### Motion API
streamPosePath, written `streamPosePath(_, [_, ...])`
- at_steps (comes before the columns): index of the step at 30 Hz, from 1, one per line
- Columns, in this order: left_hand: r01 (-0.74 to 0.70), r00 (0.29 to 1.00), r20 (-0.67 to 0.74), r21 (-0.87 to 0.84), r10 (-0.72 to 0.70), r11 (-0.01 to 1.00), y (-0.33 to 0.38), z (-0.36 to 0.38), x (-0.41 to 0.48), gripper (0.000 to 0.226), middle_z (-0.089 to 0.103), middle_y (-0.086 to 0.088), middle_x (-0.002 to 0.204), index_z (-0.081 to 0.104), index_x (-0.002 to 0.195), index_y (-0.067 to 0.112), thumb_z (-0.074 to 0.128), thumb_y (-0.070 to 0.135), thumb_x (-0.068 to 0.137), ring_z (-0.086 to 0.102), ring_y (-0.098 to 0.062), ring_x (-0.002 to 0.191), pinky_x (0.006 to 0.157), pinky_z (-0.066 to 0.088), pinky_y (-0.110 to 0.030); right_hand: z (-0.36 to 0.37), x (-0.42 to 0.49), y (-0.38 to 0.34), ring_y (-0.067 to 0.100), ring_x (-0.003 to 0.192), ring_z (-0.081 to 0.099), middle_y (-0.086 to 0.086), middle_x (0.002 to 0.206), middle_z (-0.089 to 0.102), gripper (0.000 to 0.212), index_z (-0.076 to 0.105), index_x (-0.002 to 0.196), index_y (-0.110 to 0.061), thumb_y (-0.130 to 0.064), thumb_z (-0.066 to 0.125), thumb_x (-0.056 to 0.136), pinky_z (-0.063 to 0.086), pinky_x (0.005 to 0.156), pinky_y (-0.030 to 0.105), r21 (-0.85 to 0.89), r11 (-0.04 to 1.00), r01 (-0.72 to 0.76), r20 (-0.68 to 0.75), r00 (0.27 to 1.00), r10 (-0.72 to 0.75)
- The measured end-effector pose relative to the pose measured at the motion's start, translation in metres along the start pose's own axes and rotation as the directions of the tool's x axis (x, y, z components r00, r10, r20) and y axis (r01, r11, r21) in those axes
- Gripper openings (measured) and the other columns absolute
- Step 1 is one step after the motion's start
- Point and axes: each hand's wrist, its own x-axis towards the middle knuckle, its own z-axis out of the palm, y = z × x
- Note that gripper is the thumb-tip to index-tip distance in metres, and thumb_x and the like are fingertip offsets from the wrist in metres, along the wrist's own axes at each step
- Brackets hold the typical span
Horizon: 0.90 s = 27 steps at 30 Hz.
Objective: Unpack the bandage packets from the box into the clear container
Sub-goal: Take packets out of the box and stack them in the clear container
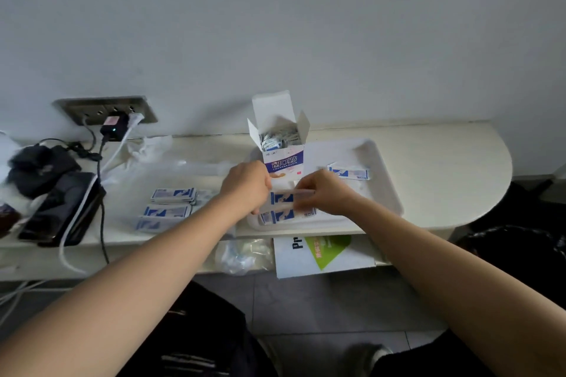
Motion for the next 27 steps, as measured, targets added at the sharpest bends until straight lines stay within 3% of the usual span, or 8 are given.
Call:
streamPosePath(2, [-0.046, 0.999, -0.006, 0.098, 0.047, 0.994, 0.0, 0.002, -0.001, 0.02, 0.067, -0.002, 0.098, 0.07, 0.09, 0.017, 0.054, 0.005, 0.086, 0.065, -0.022, 0.063, 0.072, 0.055, -0.033, 0.014, 0.006, -0.004, 0.015, 0.071, 0.054, 0.002, 0.075, 0.062, 0.02, 0.074, 0.093, -0.014, -0.015, 0.075, 0.072, 0.038, 0.057, 0.024, -0.122, 0.992, 0.01, -0.003, 1.0, -0.01])
streamPosePath(6, [-0.145, 0.989, 0.048, 0.304, 0.137, 0.942, 0.004, 0.013, -0.001, 0.016, 0.063, -0.006, 0.094, 0.065, 0.097, 0.012, 0.062, 0.015, 0.081, 0.061, -0.028, 0.088, 0.065, 0.043, -0.031, 0.025, 0.009, -0.004, 0.022, 0.087, 0.058, 0.007, 0.099, 0.066, 0.032, 0.07, 0.105, -0.015, -0.02, 0.075, 0.074, 0.037, 0.066, 0.025, -0.304, 0.952, 0.034, -0.009, 0.999, -0.038])
streamPosePath(11, [-0.22, 0.973, 0.154, 0.393, 0.172, 0.893, 0.007, 0.027, 0.002, 0.015, 0.058, -0.007, 0.099, 0.056, 0.096, 0.015, 0.065, 0.018, 0.085, 0.059, -0.03, 0.099, 0.069, 0.041, -0.031, 0.02, 0.007, 0.001, 0.021, 0.1, 0.054, 0.004, 0.112, 0.055, 0.051, 0.064, 0.118, -0.018, -0.028, 0.081, 0.072, 0.044, 0.087, 0.03, -0.409, 0.909, 0.082, 0.052, 0.996, -0.066])
streamPosePath(14, [-0.198, 0.978, 0.15, 0.412, 0.148, 0.89, 0.005, 0.032, 0.006, 0.024, 0.062, -0.01, 0.108, 0.06, 0.108, 0.01, 0.064, 0.016, 0.085, 0.06, -0.029, 0.101, 0.069, 0.04, -0.031, 0.019, 0.011, 0.0, 0.022, 0.101, 0.056, 0.005, 0.111, 0.059, 0.045, 0.064, 0.116, -0.017, -0.028, 0.078, 0.075, 0.044, 0.084, 0.03, -0.45, 0.889, 0.081, 0.086, 0.995, -0.047])
streamPosePath(18, [-0.199, 0.98, 0.109, 0.398, 0.169, 0.895, -0.001, 0.033, 0.01, 0.019, 0.064, -0.01, 0.105, 0.062, 0.103, 0.011, 0.064, 0.01, 0.084, 0.061, -0.028, 0.095, 0.067, 0.041, -0.031, 0.018, 0.015, -0.002, 0.021, 0.089, 0.057, 0.006, 0.102, 0.067, 0.026, 0.068, 0.103, -0.015, -0.025, 0.073, 0.079, 0.043, 0.072, 0.028, -0.43, 0.9, 0.068, 0.05, 0.997, -0.051])
streamPosePath(23, [-0.192, 0.981, 0.095, 0.319, 0.17, 0.928, -0.004, 0.026, 0.013, 0.019, 0.064, -0.012, 0.106, 0.062, 0.105, 0.009, 0.058, 0.01, 0.087, 0.06, -0.03, 0.095, 0.073, 0.047, -0.035, 0.005, 0.016, -0.001, 0.016, 0.075, 0.056, 0.003, 0.086, 0.067, 0.014, 0.072, 0.092, -0.015, -0.025, 0.068, 0.085, 0.038, 0.06, 0.019, -0.231, 0.972, 0.037, -0.012, 0.999, -0.041])
streamPosePath(27, [-0.157, 0.986, 0.1, 0.226, 0.137, 0.961, 0.001, 0.014, 0.018, 0.026, 0.064, -0.011, 0.104, 0.064, 0.106, 0.01, 0.048, 0.005, 0.086, 0.06, -0.029, 0.079, 0.071, 0.052, -0.033, -0.008, 0.013, -0.005, 0.012, 0.072, 0.055, -0.003, 0.079, 0.065, 0.014, 0.074, 0.094, -0.015, -0.024, 0.066, 0.087, 0.043, 0.063, 0.02, -0.222, 0.974, 0.051, 0.146, 0.989, -0.018])
